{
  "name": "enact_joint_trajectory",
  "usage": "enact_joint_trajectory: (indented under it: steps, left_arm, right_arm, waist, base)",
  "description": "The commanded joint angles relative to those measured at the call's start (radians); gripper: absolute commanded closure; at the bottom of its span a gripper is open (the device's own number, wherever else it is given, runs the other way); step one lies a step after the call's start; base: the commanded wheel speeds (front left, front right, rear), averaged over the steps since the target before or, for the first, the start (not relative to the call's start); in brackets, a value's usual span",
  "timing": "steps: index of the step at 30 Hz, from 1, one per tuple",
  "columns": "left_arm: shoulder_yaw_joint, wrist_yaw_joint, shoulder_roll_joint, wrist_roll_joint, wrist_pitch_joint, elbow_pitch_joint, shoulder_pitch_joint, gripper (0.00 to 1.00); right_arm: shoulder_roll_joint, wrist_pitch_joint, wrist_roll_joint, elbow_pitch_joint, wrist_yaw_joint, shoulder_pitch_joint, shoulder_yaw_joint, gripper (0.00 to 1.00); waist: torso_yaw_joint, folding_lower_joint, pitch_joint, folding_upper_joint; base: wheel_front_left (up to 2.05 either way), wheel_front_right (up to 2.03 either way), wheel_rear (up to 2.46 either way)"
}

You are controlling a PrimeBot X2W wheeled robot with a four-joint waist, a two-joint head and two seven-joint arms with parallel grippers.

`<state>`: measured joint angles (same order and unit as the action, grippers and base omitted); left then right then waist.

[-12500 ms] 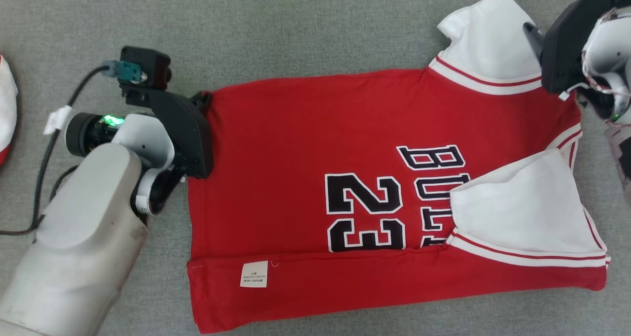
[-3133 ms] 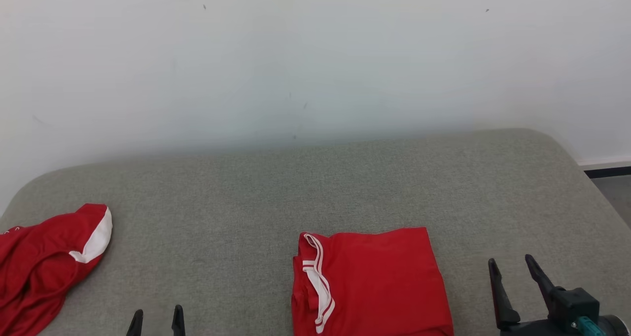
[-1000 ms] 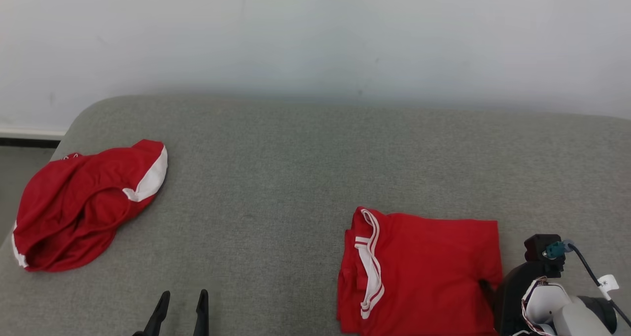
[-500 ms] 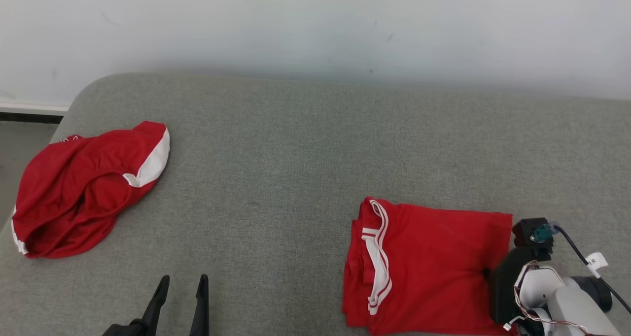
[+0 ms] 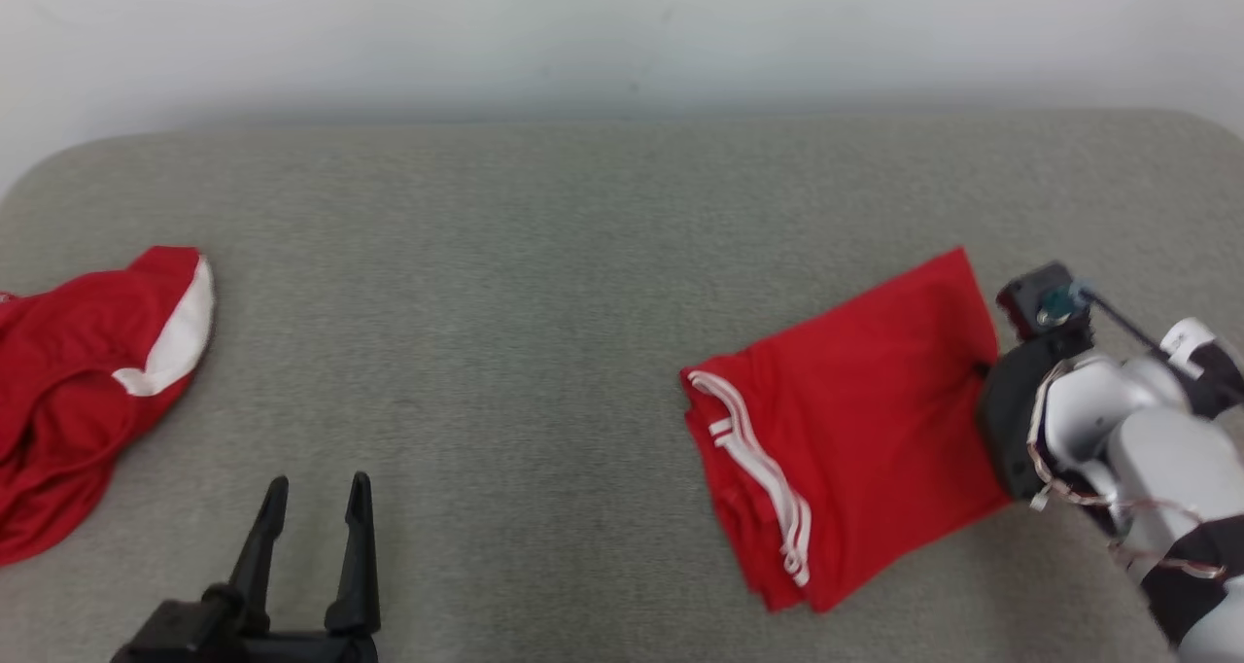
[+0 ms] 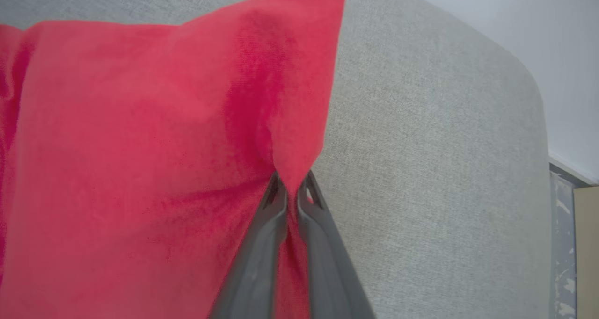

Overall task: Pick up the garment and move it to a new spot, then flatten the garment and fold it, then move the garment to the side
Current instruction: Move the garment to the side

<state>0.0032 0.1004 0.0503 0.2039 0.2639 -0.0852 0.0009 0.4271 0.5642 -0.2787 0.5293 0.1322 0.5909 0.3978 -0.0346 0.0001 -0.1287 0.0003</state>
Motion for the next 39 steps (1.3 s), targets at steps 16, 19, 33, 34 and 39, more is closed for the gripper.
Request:
enact_joint_trajectory:
  steps: [16, 19, 33, 34, 39]
  left_arm:
    - [-0.021, 0.019, 0.019, -0.104, 0.000, 0.163, -0.150, 0.00]
    - [-0.027, 0.021, 0.034, -0.114, 0.000, 0.187, -0.169, 0.00]
    - [-0.057, 0.030, 0.084, -0.114, 0.000, 0.223, -0.208, 0.00]
    - [-0.059, 0.028, 0.085, -0.112, 0.000, 0.223, -0.210, 0.00]
    - [-0.064, 0.028, 0.087, -0.109, 0.000, 0.213, -0.212, 0.00]
  right_arm:
    - [0.221, -0.106, -0.049, 0.070, -0.003, 0.283, 0.089, 1.00]
    - [0.243, -0.161, -0.031, 0.110, -0.003, 0.311, 0.070, 1.00]
    - [0.238, -0.404, 0.085, 0.267, -0.003, 0.405, -0.046, 0.98]
    - [0.235, -0.414, 0.094, 0.276, -0.003, 0.411, -0.050, 0.74]
    - [0.206, -0.458, 0.143, 0.314, -0.003, 0.420, -0.070, 0.00]
  waist:
    - [0.302, -0.0001, -0.294, -0.0003]
    - [0.312, -0.0001, -0.327, -0.0003]
    - [0.314, -0.0001, -0.405, -0.0003]
    - [0.312, -0.0001, -0.407, -0.0003]
    - [0.298, -0.0001, -0.403, -0.0003]
  base:
    - [0.00, 0.00, 0.00]
    - [0.00, 0.00, 0.00]
    - [0.00, 0.00, 0.00]
    - [0.00, 0.00, 0.00]
    - [0.00, 0.00, 0.00]
